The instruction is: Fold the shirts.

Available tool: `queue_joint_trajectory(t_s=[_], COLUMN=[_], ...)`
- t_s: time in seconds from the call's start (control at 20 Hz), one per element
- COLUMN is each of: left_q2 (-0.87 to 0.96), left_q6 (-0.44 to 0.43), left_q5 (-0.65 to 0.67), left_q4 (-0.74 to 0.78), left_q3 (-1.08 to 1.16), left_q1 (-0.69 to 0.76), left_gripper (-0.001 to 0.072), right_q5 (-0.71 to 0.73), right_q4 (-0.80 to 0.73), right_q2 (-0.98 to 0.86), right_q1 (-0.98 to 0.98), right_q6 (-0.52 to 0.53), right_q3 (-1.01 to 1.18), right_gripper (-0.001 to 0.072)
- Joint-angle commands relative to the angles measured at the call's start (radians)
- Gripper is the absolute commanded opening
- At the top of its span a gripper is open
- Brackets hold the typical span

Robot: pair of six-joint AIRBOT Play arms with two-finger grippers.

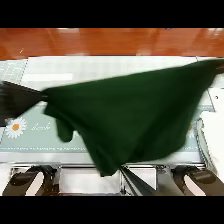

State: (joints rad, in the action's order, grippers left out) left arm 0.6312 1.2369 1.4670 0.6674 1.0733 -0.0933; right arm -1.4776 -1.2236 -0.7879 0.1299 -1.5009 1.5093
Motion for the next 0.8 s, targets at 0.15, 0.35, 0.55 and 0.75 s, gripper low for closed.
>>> queue_joint_trajectory(t_s=[0.15, 0.35, 0.55, 0.75], left_q2=[0.222, 0.425, 0.450, 0.450], left_q6=[-0.117, -0.144, -0.145, -0.144], left_q5=[-0.464, -0.446, -0.397, -0.385], left_q4=[0.000, -0.001, -0.001, -0.001], left_q3=[-0.475, -0.474, -0.474, -0.474], left_q1=[0.000, 0.000, 0.000, 0.000], left_gripper=[0.0020, 0.0020, 0.0020, 0.0020], right_q5=[0.331, 0.301, 0.126, 0.096], right_q4=[0.013, 0.037, -0.016, -0.067], right_q2=[-0.348, -0.570, -0.543, -0.314], right_q1=[0.000, 0.000, -0.061, -0.122], right_q6=[-0.015, -0.100, -0.055, -0.076], right_q3=[-0.255, -0.255, -0.264, -0.612], right_gripper=[0.0022, 0.0144, 0.0410, 0.0406])
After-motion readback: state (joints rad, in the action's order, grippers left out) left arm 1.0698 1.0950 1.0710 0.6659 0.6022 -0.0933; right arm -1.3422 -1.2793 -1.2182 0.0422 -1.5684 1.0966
